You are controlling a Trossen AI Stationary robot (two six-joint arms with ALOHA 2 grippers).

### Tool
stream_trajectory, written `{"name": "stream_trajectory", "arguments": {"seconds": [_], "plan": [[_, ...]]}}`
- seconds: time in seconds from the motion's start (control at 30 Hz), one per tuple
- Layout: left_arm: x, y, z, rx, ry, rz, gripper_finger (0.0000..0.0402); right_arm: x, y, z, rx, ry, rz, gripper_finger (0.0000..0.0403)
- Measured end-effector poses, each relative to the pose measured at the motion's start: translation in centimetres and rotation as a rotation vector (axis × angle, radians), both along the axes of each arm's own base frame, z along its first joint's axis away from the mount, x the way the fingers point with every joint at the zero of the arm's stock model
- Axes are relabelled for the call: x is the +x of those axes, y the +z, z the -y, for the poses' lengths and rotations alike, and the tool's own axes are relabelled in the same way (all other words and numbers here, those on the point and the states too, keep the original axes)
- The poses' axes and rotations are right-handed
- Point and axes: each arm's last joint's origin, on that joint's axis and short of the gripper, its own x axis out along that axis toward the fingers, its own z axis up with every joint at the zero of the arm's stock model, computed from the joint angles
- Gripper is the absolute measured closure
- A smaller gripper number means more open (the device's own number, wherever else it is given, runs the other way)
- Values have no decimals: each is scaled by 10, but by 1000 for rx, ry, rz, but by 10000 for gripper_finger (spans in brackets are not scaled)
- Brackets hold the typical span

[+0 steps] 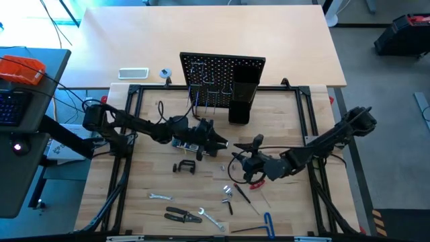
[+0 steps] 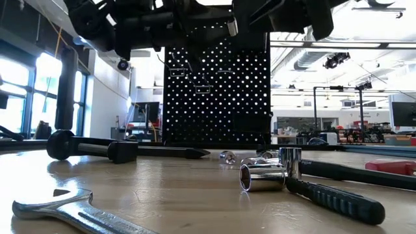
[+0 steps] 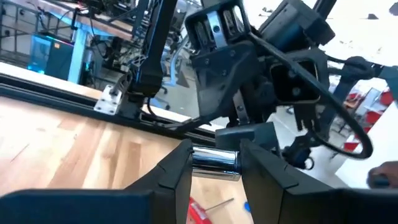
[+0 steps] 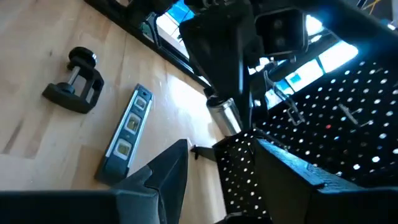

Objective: Hang tools onto peg board
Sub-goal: Put the top center socket into the bottom peg board bin

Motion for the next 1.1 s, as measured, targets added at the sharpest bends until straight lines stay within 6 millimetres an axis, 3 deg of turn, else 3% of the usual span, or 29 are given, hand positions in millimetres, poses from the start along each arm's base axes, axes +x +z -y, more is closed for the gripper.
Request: {"name": "stream_trajectory", "arguments": {"seconds": [1.1], "plan": [[5,11,1,-93,-96,27,296,16,12,17,76,186,86,226]]}}
